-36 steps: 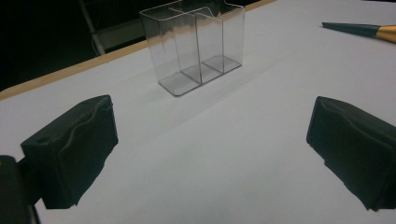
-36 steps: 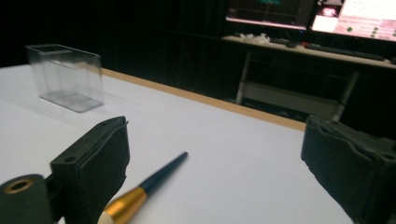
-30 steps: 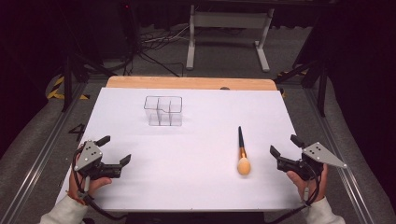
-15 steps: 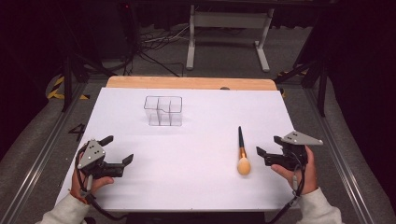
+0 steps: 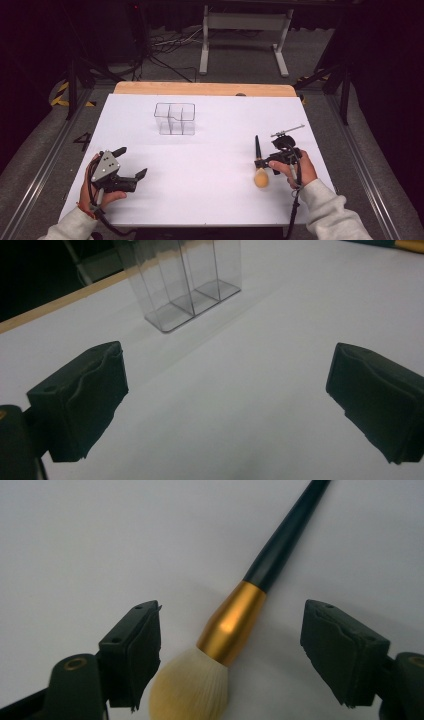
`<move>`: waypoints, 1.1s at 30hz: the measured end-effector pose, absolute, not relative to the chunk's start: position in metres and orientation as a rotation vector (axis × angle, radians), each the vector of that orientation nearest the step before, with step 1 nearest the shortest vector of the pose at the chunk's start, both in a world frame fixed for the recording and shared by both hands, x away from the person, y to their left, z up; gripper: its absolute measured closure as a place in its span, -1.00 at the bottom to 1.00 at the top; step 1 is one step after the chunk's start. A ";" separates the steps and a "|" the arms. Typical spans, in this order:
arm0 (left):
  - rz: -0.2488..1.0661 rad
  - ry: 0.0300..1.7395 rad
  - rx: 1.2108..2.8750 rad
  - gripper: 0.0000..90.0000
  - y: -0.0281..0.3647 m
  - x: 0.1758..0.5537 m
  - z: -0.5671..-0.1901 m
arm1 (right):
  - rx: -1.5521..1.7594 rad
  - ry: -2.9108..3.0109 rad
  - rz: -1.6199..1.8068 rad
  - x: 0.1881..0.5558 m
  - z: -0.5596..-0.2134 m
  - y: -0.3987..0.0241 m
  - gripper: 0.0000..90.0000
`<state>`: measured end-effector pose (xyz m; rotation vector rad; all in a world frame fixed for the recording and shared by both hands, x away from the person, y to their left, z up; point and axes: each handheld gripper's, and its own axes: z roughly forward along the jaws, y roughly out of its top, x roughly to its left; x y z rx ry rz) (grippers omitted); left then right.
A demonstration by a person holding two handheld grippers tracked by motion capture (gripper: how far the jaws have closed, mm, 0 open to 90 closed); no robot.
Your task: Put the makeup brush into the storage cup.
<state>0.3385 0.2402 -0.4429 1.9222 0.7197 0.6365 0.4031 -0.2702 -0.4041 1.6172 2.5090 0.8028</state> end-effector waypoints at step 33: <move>0.687 0.616 2.034 -0.92 0.208 0.342 -0.443 | 1.473 2.552 0.884 0.404 -0.419 -0.260 0.48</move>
